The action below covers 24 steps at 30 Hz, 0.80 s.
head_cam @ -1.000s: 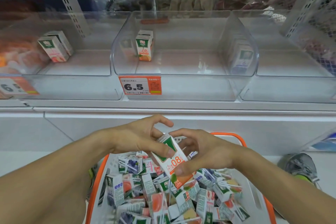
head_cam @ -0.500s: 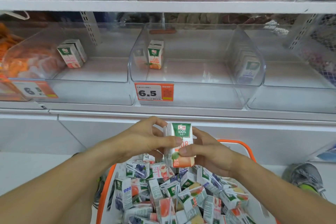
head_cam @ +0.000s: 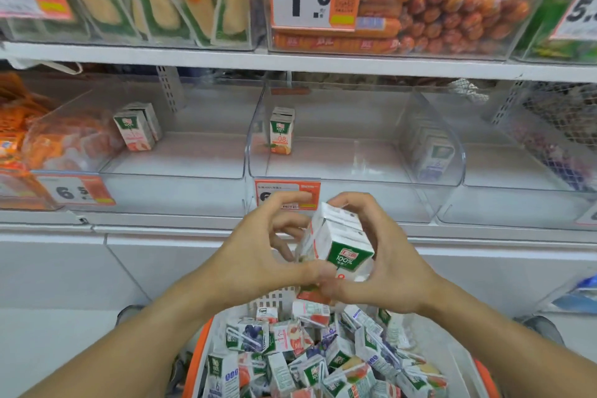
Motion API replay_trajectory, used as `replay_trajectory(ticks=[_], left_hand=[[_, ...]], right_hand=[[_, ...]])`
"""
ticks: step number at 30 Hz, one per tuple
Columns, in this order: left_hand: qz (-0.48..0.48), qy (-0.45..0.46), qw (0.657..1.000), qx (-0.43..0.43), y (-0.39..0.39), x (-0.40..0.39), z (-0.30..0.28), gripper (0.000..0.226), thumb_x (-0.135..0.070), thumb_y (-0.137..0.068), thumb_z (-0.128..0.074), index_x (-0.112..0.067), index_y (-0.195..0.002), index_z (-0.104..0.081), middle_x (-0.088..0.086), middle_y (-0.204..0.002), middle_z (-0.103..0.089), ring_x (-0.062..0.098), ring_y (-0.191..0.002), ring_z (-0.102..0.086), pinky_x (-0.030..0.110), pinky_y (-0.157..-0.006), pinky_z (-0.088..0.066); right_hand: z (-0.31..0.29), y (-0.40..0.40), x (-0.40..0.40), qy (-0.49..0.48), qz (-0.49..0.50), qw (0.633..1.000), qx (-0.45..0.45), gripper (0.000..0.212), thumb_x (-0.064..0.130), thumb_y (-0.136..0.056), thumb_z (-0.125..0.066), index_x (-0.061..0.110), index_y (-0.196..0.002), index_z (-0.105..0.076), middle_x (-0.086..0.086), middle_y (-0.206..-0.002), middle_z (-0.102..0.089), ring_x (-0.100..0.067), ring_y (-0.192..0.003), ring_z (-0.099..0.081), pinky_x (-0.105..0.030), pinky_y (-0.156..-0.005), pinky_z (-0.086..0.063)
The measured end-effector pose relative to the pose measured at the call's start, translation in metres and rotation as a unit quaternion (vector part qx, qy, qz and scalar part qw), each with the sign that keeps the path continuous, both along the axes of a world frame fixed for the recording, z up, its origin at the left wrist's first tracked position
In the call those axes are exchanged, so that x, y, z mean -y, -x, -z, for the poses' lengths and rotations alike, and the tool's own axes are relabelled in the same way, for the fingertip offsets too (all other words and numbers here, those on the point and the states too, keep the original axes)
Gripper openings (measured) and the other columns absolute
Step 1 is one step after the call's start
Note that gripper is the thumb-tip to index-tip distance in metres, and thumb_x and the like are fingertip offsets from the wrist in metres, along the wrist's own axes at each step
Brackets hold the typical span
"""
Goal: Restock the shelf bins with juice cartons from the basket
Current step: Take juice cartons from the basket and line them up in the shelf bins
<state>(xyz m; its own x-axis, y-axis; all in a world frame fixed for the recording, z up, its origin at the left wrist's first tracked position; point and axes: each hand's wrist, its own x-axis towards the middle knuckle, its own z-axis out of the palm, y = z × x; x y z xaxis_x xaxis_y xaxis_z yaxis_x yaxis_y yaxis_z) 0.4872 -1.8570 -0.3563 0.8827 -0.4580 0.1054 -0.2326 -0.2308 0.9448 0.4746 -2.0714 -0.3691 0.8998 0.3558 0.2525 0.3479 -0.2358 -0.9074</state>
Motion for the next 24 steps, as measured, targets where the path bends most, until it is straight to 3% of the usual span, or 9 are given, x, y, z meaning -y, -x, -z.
replay_trajectory(ticks=[3,6,8,11,15,18,24], left_hand=[[-0.109,0.109,0.986,0.057,-0.008,-0.002,-0.007,0.054,-0.048,-0.078,-0.067,-0.030,-0.127,-0.052,-0.009,-0.117,-0.066,0.010,-0.113,-0.060,0.030,-0.092,-0.050],[-0.261,0.047,0.946,0.188,-0.027,-0.014,-0.001,0.032,-0.021,-0.091,-0.064,-0.025,-0.121,-0.054,-0.011,-0.119,-0.060,0.003,-0.112,-0.055,0.027,-0.096,-0.045],[-0.297,-0.044,0.916,0.265,-0.043,-0.020,0.013,0.043,-0.010,-0.089,-0.064,-0.020,-0.128,-0.051,-0.006,-0.127,-0.053,0.007,-0.119,-0.049,0.029,-0.105,-0.039],[-0.324,-0.152,0.881,0.310,-0.063,-0.027,0.038,0.068,-0.019,-0.085,-0.071,-0.012,-0.144,-0.037,0.005,-0.147,-0.040,0.020,-0.137,-0.035,0.035,-0.116,-0.026],[-0.334,-0.190,0.863,0.329,-0.075,-0.028,0.056,0.079,-0.033,-0.087,-0.071,-0.012,-0.150,-0.027,0.006,-0.153,-0.035,0.025,-0.141,-0.031,0.038,-0.118,-0.019],[-0.324,-0.231,0.843,0.363,-0.080,-0.026,0.064,0.077,-0.040,-0.087,-0.065,-0.011,-0.150,-0.031,0.005,-0.146,-0.043,0.026,-0.136,-0.037,0.040,-0.121,-0.015],[-0.318,-0.220,0.846,0.366,-0.084,-0.029,0.068,0.079,-0.031,-0.085,-0.070,-0.013,-0.151,-0.030,0.003,-0.140,-0.047,0.022,-0.133,-0.038,0.038,-0.123,-0.009]], right_hand=[[-0.026,-0.017,-0.008,-0.011,0.032,0.993,0.115,0.083,0.012,-0.057,-0.093,0.023,-0.123,-0.043,0.005,-0.109,-0.059,-0.020,-0.098,-0.062,-0.030,-0.084,-0.051],[-0.046,-0.053,-0.015,0.012,0.064,0.980,0.187,0.085,0.011,-0.059,-0.095,0.009,-0.123,-0.039,-0.003,-0.109,-0.055,-0.021,-0.097,-0.061,-0.031,-0.081,-0.053],[-0.057,-0.082,-0.019,0.042,0.090,0.973,0.208,0.084,0.015,-0.061,-0.094,0.010,-0.123,-0.038,0.002,-0.106,-0.054,-0.017,-0.094,-0.060,-0.028,-0.079,-0.052],[-0.062,-0.132,-0.030,0.116,0.106,0.968,0.195,0.081,0.016,-0.061,-0.091,0.017,-0.122,-0.038,0.009,-0.100,-0.056,-0.008,-0.086,-0.060,-0.033,-0.076,-0.055],[-0.048,-0.198,-0.050,0.183,0.095,0.967,0.146,0.094,0.029,-0.054,-0.092,0.023,-0.128,-0.035,0.008,-0.110,-0.056,-0.015,-0.097,-0.063,-0.038,-0.087,-0.055],[-0.033,-0.232,-0.067,0.265,0.066,0.950,0.150,0.096,0.027,-0.059,-0.092,0.019,-0.134,-0.034,0.006,-0.119,-0.046,-0.015,-0.101,-0.054,-0.024,-0.086,-0.044],[-0.016,-0.258,-0.072,0.349,0.105,0.921,0.139,0.087,0.031,-0.056,-0.093,0.022,-0.130,-0.049,-0.004,-0.125,-0.047,-0.022,-0.112,-0.052,-0.024,-0.089,-0.044]])
